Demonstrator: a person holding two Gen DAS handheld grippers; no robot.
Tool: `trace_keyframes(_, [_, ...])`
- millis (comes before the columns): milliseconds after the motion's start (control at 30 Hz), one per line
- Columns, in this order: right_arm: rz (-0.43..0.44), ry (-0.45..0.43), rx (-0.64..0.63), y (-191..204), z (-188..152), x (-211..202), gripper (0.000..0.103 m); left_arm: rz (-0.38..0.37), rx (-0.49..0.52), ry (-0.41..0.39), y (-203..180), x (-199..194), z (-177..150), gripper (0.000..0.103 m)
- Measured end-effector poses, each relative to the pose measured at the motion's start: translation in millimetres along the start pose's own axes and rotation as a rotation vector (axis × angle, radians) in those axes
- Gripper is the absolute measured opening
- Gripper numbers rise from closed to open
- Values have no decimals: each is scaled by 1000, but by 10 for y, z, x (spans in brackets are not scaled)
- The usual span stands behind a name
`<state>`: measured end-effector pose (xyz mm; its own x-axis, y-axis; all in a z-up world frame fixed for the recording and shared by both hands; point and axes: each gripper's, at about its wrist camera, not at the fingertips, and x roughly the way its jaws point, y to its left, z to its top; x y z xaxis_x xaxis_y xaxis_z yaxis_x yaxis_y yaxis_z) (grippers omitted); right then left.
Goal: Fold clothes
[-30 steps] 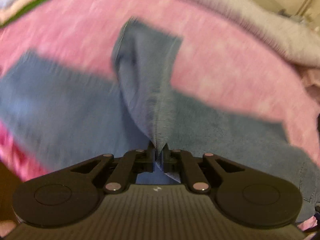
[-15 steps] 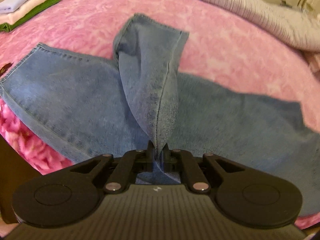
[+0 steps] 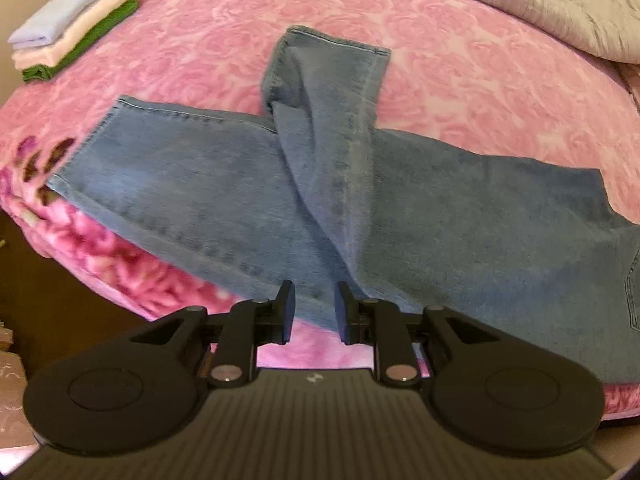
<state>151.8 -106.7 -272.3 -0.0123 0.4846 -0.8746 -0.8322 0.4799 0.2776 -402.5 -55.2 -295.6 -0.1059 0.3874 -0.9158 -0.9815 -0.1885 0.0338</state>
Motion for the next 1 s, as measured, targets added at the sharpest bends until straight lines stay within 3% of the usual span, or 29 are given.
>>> trace_keyframes(233, [204, 121, -172, 1187, 112, 503, 45, 18, -119, -21, 492, -134, 289, 19])
trace_keyframes(433, [312, 226, -241, 2188, 71, 1044, 45, 17, -193, 19, 1072, 148, 434, 18])
trace_keyframes(733, [506, 395, 23, 3527, -212, 2023, 41, -42, -211, 58, 1921, 657, 1013, 18])
trace_keyframes(967, [573, 521, 203, 4122, -597, 2811, 41, -56, -225, 55, 2583, 891, 1340, 18])
trace_keyframes(1000, [570, 503, 196, 4194, -641, 2840, 38, -60, -243, 58, 2677, 920, 1343, 18])
